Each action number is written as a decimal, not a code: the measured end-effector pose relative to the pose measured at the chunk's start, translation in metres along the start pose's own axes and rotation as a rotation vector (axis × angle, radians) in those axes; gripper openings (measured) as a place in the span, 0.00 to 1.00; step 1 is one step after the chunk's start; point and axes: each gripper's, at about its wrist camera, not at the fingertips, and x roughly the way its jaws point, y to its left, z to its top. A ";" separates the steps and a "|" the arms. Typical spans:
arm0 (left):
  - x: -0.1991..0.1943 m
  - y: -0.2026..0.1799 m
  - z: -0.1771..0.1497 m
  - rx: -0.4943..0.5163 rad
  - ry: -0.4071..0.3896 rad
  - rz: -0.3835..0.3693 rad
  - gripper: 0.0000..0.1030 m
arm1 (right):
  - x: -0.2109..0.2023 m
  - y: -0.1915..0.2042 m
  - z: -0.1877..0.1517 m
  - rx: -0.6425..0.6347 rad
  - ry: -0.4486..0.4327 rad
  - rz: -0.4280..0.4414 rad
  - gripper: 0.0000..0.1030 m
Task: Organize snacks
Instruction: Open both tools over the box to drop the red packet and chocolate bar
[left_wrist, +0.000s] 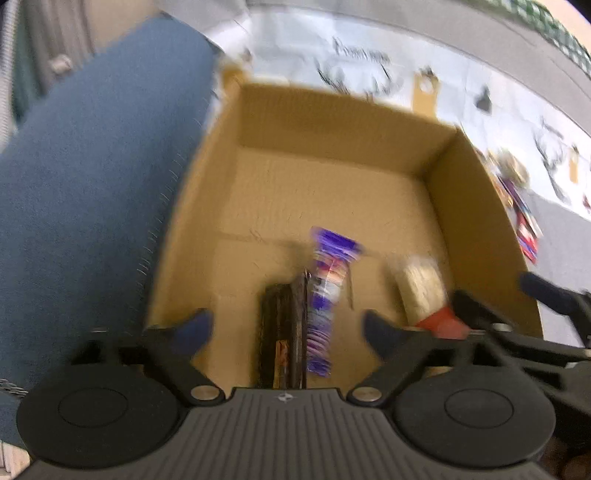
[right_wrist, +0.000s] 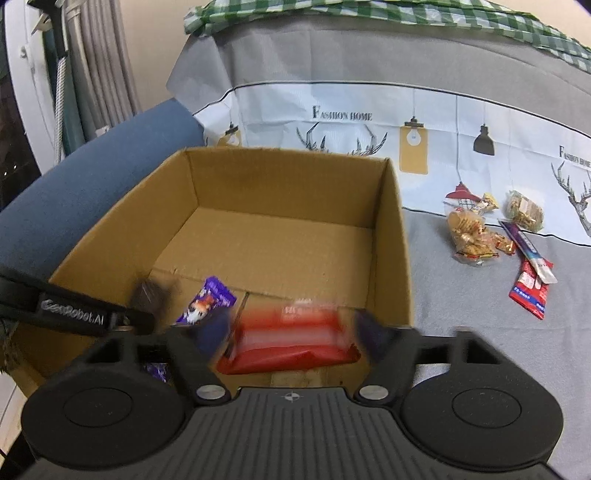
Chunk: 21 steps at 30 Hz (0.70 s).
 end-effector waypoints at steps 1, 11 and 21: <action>-0.007 0.002 -0.001 0.000 -0.027 0.000 1.00 | -0.004 -0.002 0.002 0.005 -0.024 -0.018 0.91; -0.073 -0.008 -0.061 -0.021 -0.054 0.060 1.00 | -0.079 0.000 -0.011 -0.067 -0.070 -0.016 0.92; -0.144 -0.036 -0.116 0.000 -0.142 0.045 1.00 | -0.181 0.011 -0.041 -0.118 -0.203 -0.046 0.95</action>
